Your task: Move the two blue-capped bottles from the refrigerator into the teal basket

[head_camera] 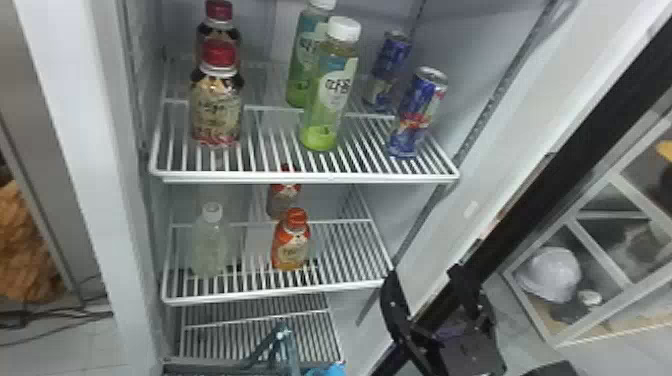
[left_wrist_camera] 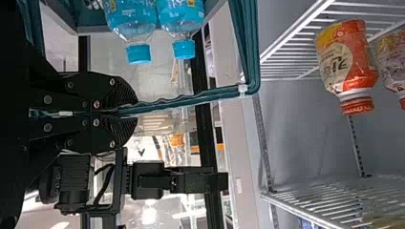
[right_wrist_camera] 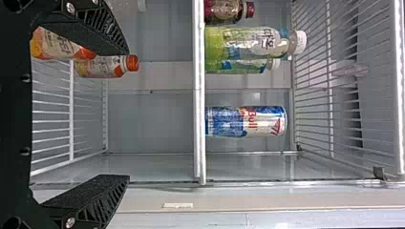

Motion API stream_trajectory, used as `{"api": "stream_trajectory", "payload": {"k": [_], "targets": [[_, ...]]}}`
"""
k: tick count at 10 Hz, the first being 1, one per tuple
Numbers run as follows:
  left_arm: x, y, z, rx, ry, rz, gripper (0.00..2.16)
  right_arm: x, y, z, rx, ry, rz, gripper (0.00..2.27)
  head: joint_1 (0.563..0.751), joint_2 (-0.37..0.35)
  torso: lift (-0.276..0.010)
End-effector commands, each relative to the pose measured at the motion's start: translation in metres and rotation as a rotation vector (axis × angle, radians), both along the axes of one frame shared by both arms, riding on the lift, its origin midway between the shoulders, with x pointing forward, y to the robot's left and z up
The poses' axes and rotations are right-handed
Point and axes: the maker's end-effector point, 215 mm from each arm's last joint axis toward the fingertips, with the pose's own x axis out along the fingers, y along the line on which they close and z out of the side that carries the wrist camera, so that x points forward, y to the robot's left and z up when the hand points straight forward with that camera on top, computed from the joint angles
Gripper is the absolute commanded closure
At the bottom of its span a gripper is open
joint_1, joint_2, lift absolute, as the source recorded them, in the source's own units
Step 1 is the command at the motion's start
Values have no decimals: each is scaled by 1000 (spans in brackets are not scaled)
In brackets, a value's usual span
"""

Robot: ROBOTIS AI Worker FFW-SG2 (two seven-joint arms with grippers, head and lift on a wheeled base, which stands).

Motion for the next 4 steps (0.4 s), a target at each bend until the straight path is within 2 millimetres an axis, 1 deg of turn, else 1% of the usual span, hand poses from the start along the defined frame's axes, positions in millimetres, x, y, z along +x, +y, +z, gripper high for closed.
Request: {"api": "stream_trajectory", "payload": {"k": [1, 4], "targets": [[-1, 0, 0, 0, 1, 0, 1107, 0, 0, 1, 1, -2, 0, 91, 695, -350, -136], [0, 0, 0, -1, 1, 1, 1108, 0, 0, 0, 1, 0, 0, 91, 695, -350, -136]]}}
